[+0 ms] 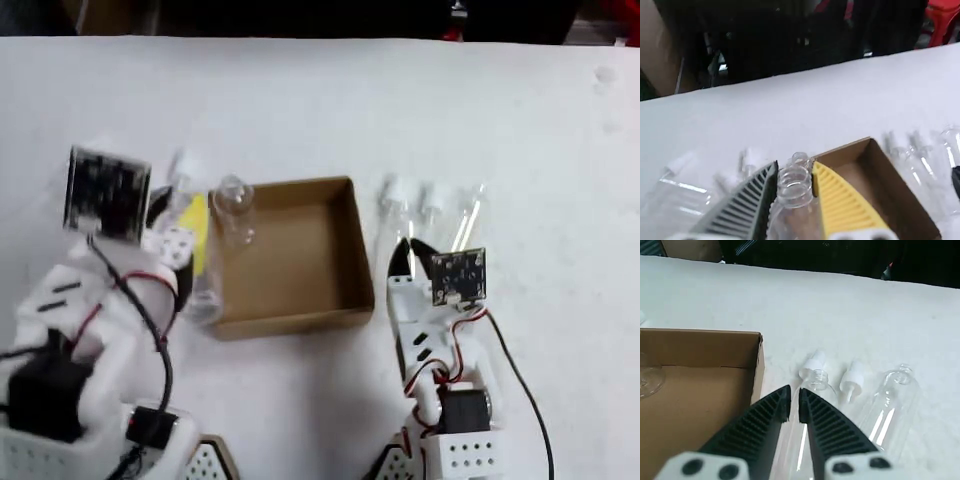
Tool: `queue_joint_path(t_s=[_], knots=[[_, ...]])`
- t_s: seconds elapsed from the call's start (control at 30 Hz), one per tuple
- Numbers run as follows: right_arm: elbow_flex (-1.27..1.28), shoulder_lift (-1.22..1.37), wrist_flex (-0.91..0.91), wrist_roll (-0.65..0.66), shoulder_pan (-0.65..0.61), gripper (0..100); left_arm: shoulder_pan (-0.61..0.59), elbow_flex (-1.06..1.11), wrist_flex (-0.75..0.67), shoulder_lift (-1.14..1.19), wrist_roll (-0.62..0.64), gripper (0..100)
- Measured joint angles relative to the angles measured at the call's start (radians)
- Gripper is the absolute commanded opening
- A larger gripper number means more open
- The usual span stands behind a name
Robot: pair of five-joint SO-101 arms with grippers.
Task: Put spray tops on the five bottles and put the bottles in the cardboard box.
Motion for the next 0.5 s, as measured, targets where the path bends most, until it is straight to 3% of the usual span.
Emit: queue_joint_path(t_s=[0.23,0.5], knots=[[0.000,0.000,0.000,0.000,0.000,1.9,0.126,0.170,-0.269,-0.081,0.061,2],[0.000,0.000,0.000,0.000,0.000,1.9,0.190,0.514,-0.816,-0.081,0.066,2]])
